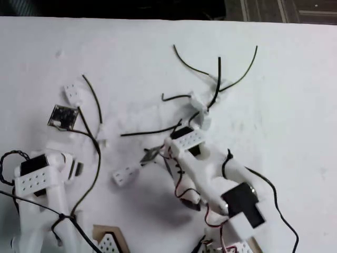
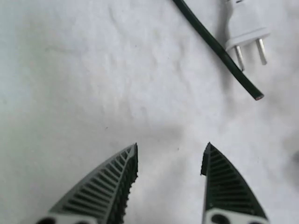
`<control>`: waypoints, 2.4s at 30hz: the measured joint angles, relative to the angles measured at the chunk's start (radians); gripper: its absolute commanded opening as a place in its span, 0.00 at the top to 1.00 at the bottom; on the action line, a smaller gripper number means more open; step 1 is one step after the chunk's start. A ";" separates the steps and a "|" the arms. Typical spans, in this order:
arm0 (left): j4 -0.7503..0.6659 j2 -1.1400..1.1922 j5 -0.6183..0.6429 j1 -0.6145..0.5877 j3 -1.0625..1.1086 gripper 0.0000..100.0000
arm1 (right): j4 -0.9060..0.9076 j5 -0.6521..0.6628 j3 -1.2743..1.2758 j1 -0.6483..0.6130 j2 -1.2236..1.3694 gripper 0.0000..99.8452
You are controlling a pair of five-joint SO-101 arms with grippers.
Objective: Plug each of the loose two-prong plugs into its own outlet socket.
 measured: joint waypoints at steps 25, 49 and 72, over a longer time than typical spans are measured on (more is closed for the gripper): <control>0.000 0.000 0.000 0.000 0.000 0.77 | -0.052 0.000 -0.009 0.049 0.003 0.89; 0.000 0.000 0.000 0.000 0.000 0.77 | -0.066 0.046 0.011 0.158 -0.110 0.83; 0.000 0.000 0.000 0.000 0.000 0.77 | -0.242 0.049 0.132 0.147 -0.137 0.99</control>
